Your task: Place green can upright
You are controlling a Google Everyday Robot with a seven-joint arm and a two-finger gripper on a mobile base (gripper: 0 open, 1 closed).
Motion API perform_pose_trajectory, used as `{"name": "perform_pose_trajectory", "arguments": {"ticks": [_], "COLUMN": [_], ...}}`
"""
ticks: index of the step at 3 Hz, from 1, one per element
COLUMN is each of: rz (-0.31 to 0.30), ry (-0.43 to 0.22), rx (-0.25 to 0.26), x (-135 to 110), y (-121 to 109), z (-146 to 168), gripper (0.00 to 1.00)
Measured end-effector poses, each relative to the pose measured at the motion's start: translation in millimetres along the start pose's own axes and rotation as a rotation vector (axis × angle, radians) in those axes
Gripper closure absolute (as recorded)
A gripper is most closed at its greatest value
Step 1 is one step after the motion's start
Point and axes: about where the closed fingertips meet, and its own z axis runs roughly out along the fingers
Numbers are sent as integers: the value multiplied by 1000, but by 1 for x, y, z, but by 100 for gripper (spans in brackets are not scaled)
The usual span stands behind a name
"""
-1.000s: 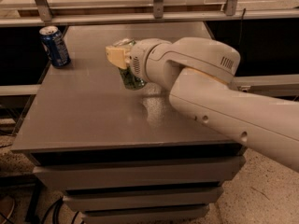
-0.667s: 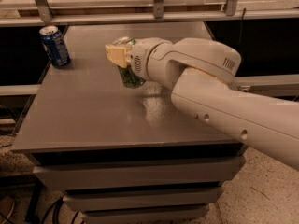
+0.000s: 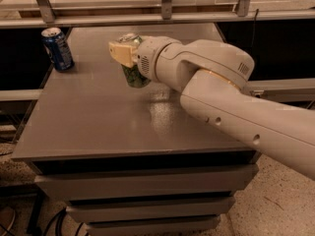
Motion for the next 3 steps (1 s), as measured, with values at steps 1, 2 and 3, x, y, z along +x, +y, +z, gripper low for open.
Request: {"name": "perform_pose_trajectory", "arguments": {"ticks": [1,2,3], "rz": [6,21,37], "ry": [-27,-45,-57], "rx": [-27,-62,-95], "x": [0,6,13], "y": [4,11,19], "z": [4,11,19], "gripper": [100,100,100]}}
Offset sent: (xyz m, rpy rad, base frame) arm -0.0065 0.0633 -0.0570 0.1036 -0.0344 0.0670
